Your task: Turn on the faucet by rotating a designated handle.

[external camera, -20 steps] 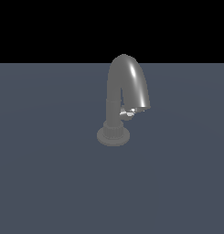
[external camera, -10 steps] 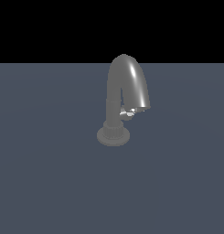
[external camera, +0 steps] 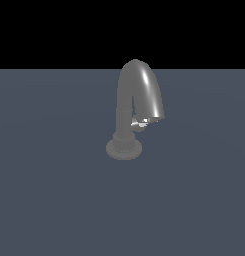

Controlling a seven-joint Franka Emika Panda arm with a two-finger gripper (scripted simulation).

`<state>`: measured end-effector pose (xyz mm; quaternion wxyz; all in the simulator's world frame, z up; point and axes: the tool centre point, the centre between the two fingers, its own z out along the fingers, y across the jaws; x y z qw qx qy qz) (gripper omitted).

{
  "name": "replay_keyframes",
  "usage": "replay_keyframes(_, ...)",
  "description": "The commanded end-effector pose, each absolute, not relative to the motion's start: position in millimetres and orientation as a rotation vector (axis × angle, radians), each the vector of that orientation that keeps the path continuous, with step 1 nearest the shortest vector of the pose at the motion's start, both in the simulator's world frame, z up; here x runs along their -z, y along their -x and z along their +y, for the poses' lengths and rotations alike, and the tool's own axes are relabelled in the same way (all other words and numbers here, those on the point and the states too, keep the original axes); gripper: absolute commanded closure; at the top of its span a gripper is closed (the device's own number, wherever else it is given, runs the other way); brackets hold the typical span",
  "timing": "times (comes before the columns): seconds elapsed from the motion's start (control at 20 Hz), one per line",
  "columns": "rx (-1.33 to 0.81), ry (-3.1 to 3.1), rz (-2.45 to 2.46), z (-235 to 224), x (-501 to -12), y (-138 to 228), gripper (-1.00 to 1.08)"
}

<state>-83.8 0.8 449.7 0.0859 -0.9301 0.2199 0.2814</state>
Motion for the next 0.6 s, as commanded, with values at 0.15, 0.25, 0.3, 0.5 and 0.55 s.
replay_keyframes(0.15, -0.968, 2.678, 0.754, -5.5, -432.7, 59.8, 1.08)
replay_keyframes(0.25, -1.013, 2.641, 0.789, -8.1, -425.9, 51.6, 1.08)
replay_keyframes(0.3, -1.036, 2.622, 0.806, -9.5, -422.4, 47.6, 1.08)
replay_keyframes(0.5, -1.126, 2.542, 0.874, -15.5, -407.3, 32.4, 1.08)
replay_keyframes(0.55, -1.148, 2.521, 0.891, -17.1, -403.3, 28.8, 1.08)
